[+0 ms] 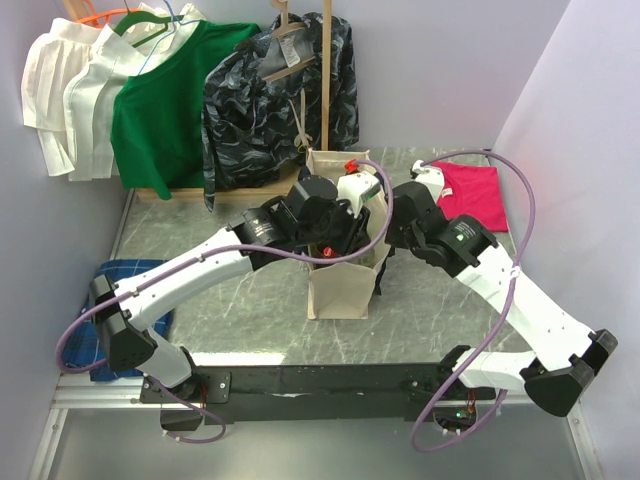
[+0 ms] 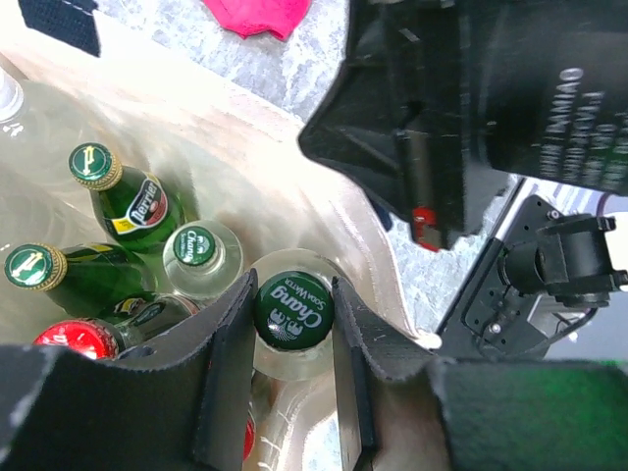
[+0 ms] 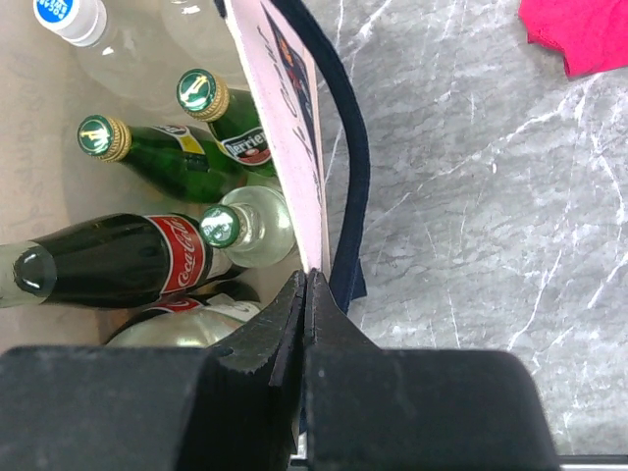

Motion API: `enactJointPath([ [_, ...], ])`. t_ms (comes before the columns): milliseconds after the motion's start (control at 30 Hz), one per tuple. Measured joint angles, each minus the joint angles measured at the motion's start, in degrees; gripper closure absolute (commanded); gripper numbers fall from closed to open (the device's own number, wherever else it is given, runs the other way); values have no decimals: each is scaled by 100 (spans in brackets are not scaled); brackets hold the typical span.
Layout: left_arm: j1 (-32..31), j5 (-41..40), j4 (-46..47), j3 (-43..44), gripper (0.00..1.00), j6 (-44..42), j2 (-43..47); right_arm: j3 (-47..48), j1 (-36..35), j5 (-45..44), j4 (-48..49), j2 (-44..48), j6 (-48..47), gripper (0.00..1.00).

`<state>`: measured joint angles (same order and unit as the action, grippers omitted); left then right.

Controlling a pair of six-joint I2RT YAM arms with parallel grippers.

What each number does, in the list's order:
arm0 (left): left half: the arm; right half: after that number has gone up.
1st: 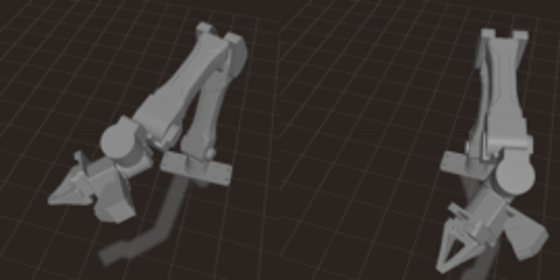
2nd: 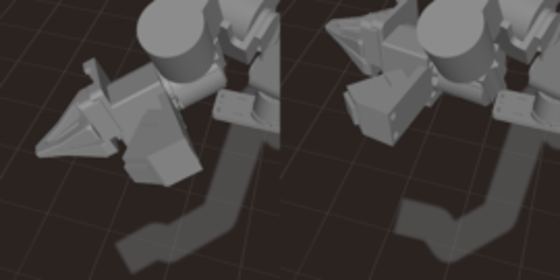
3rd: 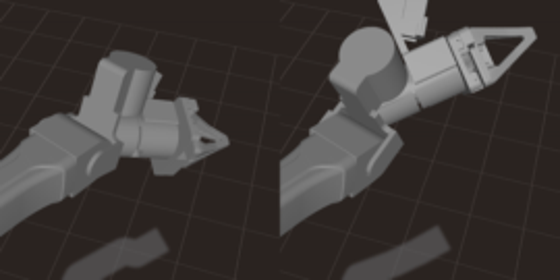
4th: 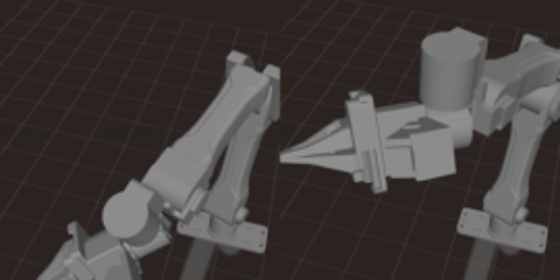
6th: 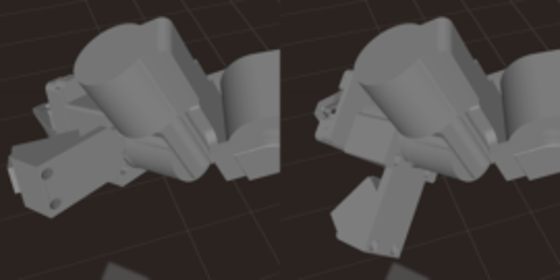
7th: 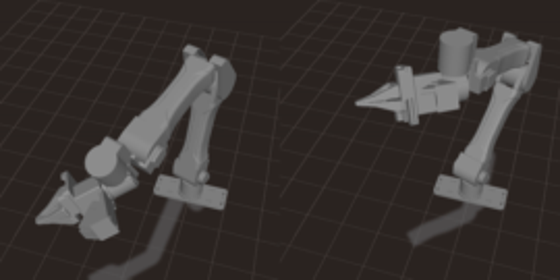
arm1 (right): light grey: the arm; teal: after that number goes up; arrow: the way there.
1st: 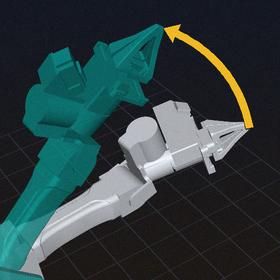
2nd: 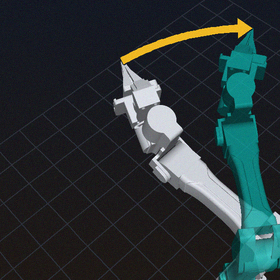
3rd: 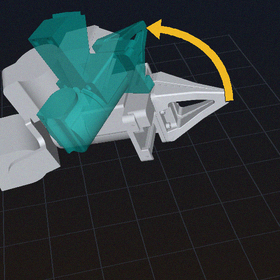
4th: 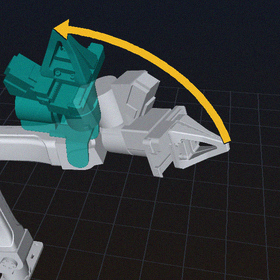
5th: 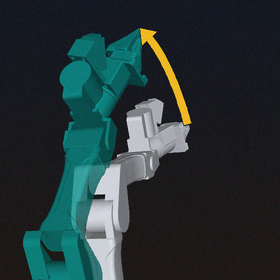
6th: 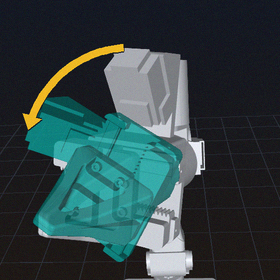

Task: Place the beverage into the canvas bag
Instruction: Place the drink in the canvas bag.

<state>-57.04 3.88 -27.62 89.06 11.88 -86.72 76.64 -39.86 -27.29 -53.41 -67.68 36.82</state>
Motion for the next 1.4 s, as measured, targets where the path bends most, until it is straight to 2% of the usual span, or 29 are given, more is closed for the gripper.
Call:
enactJointPath([
  [533, -50, -332, 262, -293, 99, 197, 2, -199, 4, 11, 162, 199, -4, 100],
  [1233, -79, -380, 452, -719, 99, 380, -17, -199, 4, 170, 306, 234, -44, 100],
  [1400, -79, -380, 474, -728, 99, 400, -87, -216, 4, 236, 341, 291, -63, 92],
])
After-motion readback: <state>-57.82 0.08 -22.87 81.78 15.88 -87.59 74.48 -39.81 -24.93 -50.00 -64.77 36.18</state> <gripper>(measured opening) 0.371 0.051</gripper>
